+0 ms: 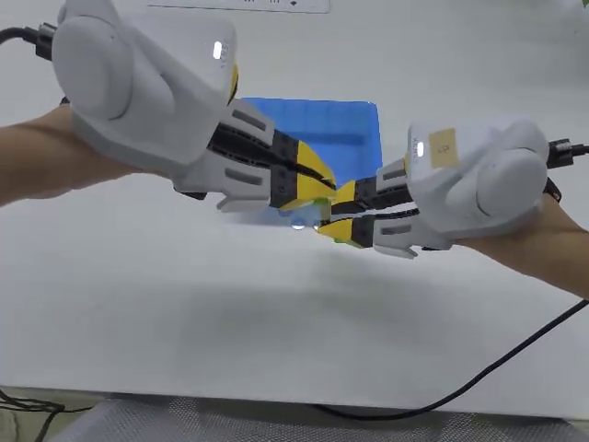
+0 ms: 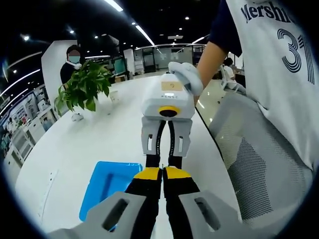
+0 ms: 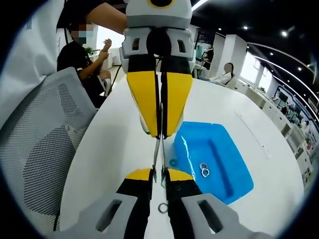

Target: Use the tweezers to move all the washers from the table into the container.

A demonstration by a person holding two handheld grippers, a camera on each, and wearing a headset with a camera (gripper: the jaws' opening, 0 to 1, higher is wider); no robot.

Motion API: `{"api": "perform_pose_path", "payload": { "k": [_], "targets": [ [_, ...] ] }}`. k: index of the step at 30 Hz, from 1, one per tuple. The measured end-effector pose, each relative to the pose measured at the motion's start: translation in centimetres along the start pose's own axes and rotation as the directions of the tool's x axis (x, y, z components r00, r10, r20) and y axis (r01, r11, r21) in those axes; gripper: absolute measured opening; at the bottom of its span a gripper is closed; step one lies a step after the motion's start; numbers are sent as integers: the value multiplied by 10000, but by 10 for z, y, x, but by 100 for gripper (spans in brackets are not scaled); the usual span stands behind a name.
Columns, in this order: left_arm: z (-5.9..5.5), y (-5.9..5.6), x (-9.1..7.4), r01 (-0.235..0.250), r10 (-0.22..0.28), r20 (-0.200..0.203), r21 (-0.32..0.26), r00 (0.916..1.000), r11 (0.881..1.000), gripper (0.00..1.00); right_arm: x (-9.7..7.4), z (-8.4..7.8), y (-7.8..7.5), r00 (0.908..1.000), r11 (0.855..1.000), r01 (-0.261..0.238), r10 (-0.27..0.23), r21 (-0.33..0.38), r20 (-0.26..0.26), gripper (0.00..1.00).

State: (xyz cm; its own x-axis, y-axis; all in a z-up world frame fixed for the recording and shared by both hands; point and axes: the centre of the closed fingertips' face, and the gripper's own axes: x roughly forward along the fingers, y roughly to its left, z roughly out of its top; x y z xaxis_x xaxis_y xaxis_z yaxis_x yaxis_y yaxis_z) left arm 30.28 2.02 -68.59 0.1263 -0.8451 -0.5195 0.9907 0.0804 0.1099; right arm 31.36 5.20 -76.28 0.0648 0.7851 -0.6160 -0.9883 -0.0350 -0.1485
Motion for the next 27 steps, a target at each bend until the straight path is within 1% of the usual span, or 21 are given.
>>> {"api": "perform_pose_path", "payload": {
  "k": [4, 9, 12, 16, 21, 27],
  "targets": [
    [-5, 4, 3, -27, 26, -83, -55, 10000, 10000, 5, 5, -3, -2, 9999, 9999, 11, -13, -159, -158, 11],
    [-8, 6, 5, -45, 45, -128, -19, 9999, 10000, 5, 7, -5, -5, 9997, 9999, 66, -69, -117, -221, 11],
    [-12, 8, 7, -40, 39, -141, -101, 9999, 9999, 5, 9, -9, -6, 9996, 10000, 25, -28, -76, -274, 11],
    [-15, 8, 9, -3, 0, -199, -137, 9998, 9999, 5, 11, -12, -8, 9995, 10000, 88, -87, 32, -312, 11],
    [-18, 8, 10, 61, -67, -265, -208, 9996, 9998, 5, 14, -16, -7, 9994, 10000, 50, -47, 82, -330, 11],
    [-20, 9, 12, 34, -40, -192, -332, 9998, 9994, 5, 15, -19, -8, 9994, 9999, 34, -30, 113, -353, 11]
  ]
}}
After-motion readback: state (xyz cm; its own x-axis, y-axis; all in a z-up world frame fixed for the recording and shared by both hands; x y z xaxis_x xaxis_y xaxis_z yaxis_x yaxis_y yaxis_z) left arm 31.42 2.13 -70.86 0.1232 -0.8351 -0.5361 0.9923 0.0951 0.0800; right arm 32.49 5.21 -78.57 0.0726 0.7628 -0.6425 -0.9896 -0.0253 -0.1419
